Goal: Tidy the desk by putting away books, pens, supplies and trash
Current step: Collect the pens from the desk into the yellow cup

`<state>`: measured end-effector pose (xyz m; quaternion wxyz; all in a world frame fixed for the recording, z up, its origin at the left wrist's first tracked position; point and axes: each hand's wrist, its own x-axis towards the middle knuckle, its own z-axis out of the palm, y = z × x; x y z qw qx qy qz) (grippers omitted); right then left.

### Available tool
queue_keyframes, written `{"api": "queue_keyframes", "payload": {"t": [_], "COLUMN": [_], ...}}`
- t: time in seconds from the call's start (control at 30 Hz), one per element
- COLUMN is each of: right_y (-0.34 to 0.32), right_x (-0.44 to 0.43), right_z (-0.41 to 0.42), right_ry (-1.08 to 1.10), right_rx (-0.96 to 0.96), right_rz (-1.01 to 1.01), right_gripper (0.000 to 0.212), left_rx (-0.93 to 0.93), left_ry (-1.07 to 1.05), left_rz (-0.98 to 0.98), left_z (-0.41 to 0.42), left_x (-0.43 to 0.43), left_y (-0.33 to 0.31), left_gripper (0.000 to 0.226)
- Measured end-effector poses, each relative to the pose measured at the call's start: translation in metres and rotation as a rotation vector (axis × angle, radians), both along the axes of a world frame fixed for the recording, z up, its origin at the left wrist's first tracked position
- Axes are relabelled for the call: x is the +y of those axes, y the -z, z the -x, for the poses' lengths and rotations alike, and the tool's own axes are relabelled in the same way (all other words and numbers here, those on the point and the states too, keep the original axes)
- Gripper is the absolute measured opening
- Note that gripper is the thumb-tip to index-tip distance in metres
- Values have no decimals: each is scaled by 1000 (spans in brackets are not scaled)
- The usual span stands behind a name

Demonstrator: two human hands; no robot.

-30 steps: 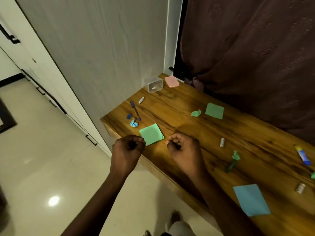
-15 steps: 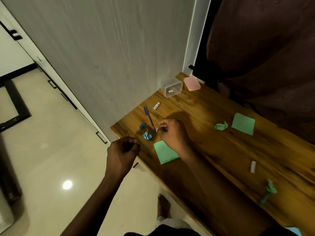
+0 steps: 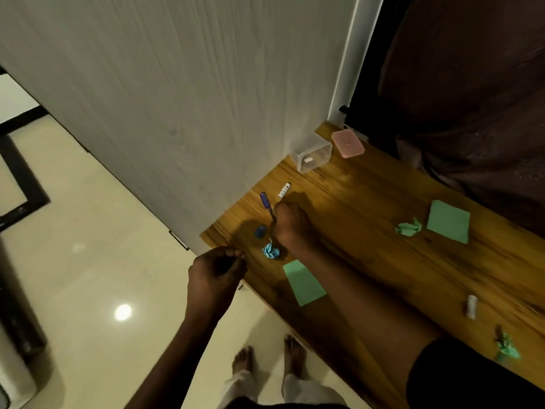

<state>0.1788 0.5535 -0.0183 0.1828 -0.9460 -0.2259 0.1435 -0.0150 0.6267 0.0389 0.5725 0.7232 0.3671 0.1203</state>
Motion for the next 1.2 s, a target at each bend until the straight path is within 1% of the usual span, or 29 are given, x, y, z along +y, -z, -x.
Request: {"api": "queue_keyframes", "payload": {"t": [0.07,0.17,0.23,0.3,0.37,0.43,0.5,0.57,0.67,0.73,0.83,0.93,1.07,1.2], "right_y": [0,-7,-16,-24,-36,-48,-60,-68,-75,-79,-85,-90,-100,-108], "right_x": [2,-3,-14,-29,-48,-68,-89,-108,-141,-163,-202,-242,-304,-374], "right_z": [1,7,14,25,41,56,74,93,120,135,162,187,220,251], "right_ry": [23,86,120,175,239,286,354,425,546,613,728,805,874,936], "right_rx": [-9,-27,-36,-50,-49,-11,24,38,19,15,3,-41,-117,-170], "right_rz": [17,-39,-94,-137,-224,-335,-452,-545,-639,-692,-803,-836,-900,-928], "right_gripper": [8,18,22,18,12,11,12,18,22,21,20,21,23,18], "left_rx": [-13,-47,-66,-82,-94,-136,-184,-213,-205,-187,-174,-205,-231,-226], "left_ry": [51,156,212,281,362,439,524,584,660,703,765,857,953,996], "left_rz": [-19,-110,-146,-152,-171,-124,-63,-13,-34,-32,-14,-4,31,78], "left_z": [-4,-10,-16,-22,-26,-30,-34,-38,-45,-49,-49,-45,-32,-17], "left_x": [8,20,28,31,30,24,15,4,-25,-48,-90,-134,-203,-282], "left_y": [-1,-10,-15,-19,-20,-23,-26,-27,-29,-30,-37,-45,-53,-54], "left_gripper": [2,12,13,12,10,7,11,12,3,2,8,17,19,18]}}
